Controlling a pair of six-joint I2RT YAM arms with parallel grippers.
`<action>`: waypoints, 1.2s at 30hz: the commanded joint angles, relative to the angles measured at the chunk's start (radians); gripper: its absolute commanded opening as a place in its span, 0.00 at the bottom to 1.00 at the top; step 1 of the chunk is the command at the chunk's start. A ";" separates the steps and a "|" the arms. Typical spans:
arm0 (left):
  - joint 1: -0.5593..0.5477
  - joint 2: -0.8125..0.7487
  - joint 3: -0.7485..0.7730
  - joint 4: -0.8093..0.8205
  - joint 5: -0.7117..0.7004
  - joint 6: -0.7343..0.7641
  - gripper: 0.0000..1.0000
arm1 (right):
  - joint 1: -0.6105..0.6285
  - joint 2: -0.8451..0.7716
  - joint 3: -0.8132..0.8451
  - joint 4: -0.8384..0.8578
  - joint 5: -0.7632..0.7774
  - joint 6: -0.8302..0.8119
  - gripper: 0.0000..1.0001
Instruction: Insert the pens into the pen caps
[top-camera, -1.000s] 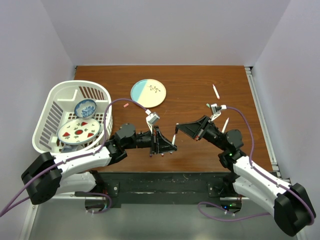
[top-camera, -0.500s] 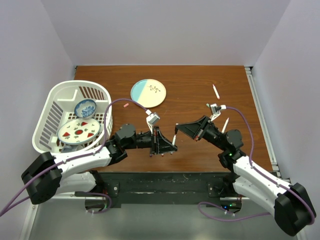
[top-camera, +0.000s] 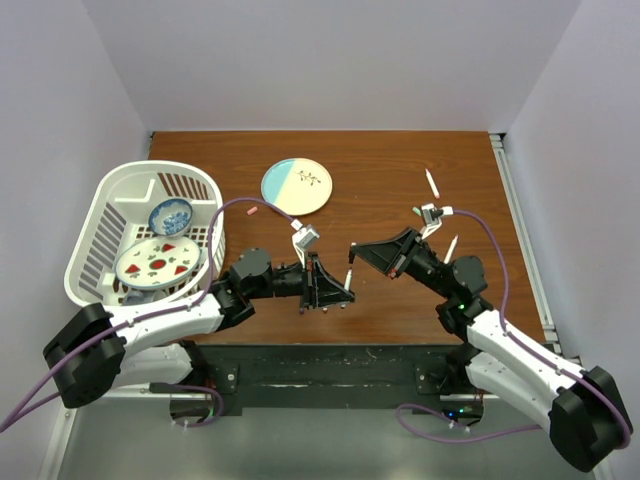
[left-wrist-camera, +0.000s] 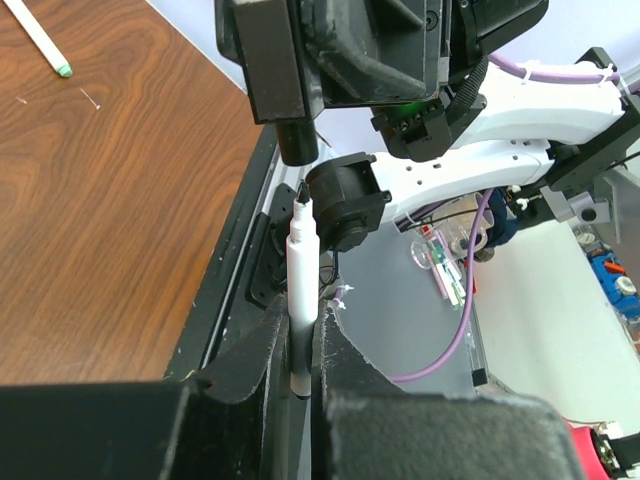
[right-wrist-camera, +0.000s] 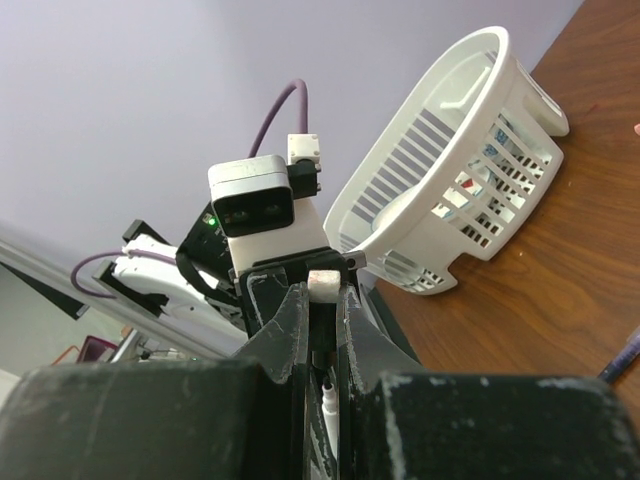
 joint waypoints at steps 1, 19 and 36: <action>-0.004 -0.009 -0.013 0.056 0.000 -0.025 0.00 | 0.007 -0.011 0.038 0.003 0.010 -0.034 0.00; -0.003 -0.015 0.022 0.035 -0.003 -0.019 0.00 | 0.018 -0.048 -0.028 -0.009 -0.005 -0.051 0.00; -0.003 -0.007 0.041 0.021 0.007 -0.012 0.00 | 0.024 -0.043 0.009 -0.066 -0.006 -0.095 0.00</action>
